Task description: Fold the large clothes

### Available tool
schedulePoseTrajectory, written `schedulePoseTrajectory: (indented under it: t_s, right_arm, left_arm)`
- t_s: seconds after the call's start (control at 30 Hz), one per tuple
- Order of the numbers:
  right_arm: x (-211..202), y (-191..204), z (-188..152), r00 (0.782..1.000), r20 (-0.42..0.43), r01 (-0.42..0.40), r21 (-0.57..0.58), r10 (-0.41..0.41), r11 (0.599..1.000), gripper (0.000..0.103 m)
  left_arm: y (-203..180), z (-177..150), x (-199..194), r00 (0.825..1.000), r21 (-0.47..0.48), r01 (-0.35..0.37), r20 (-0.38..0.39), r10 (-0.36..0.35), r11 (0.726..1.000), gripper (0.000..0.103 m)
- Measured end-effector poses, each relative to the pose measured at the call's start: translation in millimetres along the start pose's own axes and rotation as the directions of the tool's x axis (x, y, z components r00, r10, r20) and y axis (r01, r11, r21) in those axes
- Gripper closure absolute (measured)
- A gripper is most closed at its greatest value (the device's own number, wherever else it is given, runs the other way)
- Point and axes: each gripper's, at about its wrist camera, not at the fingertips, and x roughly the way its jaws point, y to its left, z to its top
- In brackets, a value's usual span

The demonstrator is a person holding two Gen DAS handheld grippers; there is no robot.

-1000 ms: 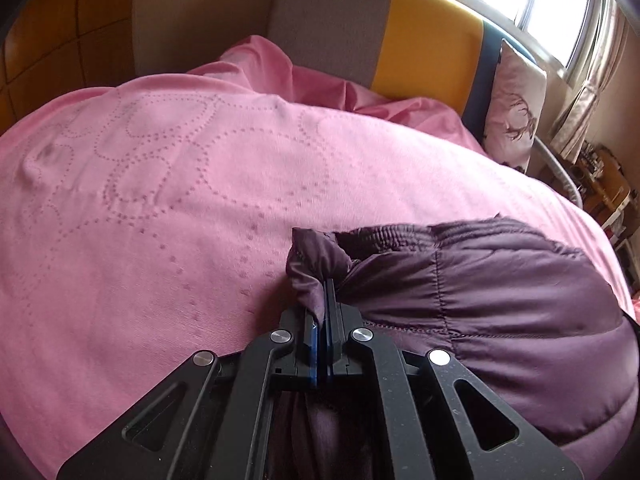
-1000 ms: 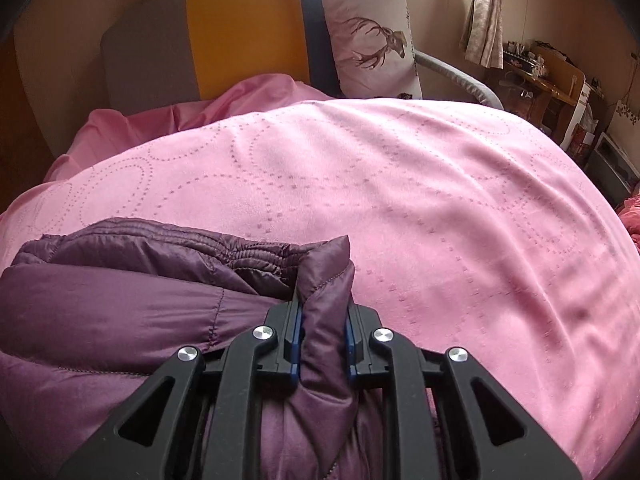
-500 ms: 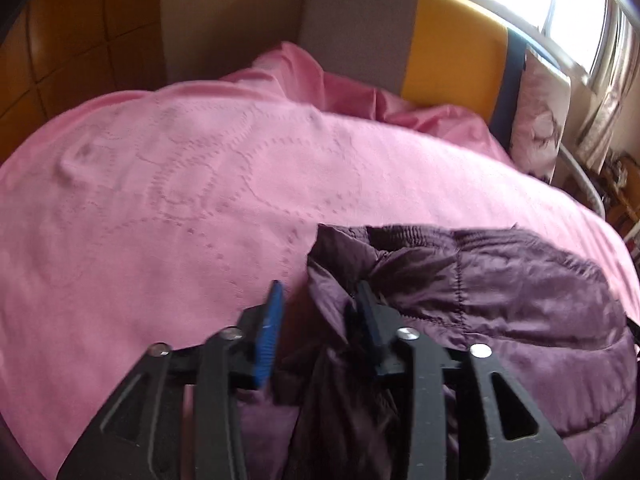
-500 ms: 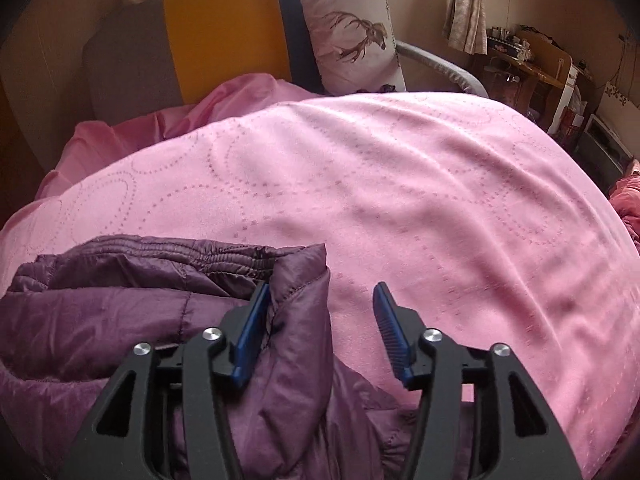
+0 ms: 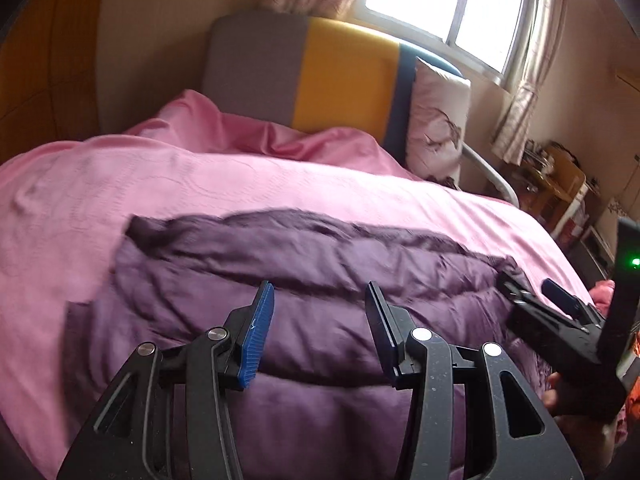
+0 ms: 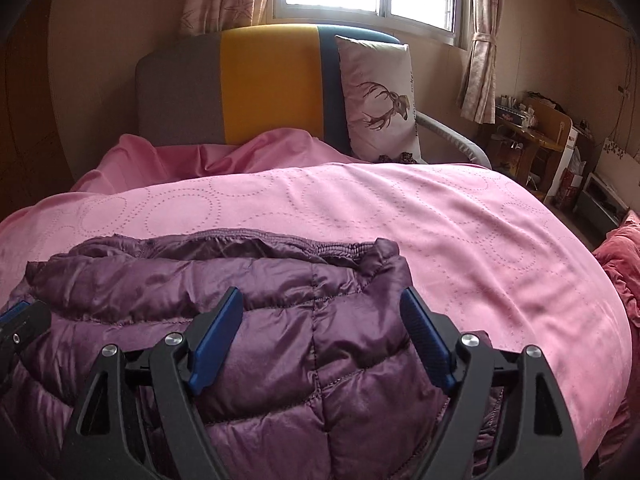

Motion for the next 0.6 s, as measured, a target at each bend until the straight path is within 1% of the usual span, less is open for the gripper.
schedulePoseTrajectory:
  t_s: [0.07, 0.1, 0.2, 0.27, 0.37, 0.43, 0.53, 0.6]
  right_arm:
    - [9, -5, -8, 1.000, -0.016, 0.004, 0.014, -0.004, 1.000, 0.023]
    - [15, -8, -11, 1.000, -0.026, -0.001, 0.025, 0.002, 1.000, 0.020]
    - [27, -16, -20, 0.998, -0.051, -0.020, 0.065, 0.023, 0.998, 0.018]
    - [33, -16, -24, 0.998, -0.061, -0.026, 0.070, 0.030, 0.997, 0.017]
    - [37, -18, -26, 0.997, -0.068, -0.036, 0.077, 0.041, 0.996, 0.017]
    - [42, -19, -28, 0.995, -0.090, -0.040, 0.084, 0.048, 0.996, 0.017]
    - [44, -20, -24, 0.993, -0.105, -0.038, 0.079, 0.046, 0.996, 0.015]
    - [44, -24, -22, 0.992, -0.113, -0.052, 0.088, 0.062, 0.995, 0.015]
  left_arm:
    - [-7, -7, 15, 1.000, 0.002, -0.021, -0.013, 0.021, 1.000, 0.057]
    - [-9, -11, 21, 0.999, 0.011, -0.038, -0.015, 0.038, 0.999, 0.057]
    - [-4, -24, 45, 0.998, 0.027, -0.056, -0.032, 0.057, 0.998, 0.057]
    - [-3, -31, 51, 0.998, 0.032, -0.062, -0.024, 0.063, 0.998, 0.057]
    - [0, -36, 57, 0.997, 0.027, -0.066, -0.032, 0.067, 0.997, 0.057]
    - [1, -39, 62, 0.997, 0.028, -0.070, -0.039, 0.071, 0.997, 0.057]
    - [-1, -38, 63, 0.995, 0.038, -0.085, -0.054, 0.087, 0.996, 0.057]
    - [-3, -35, 60, 0.994, 0.045, -0.083, -0.073, 0.086, 0.996, 0.057]
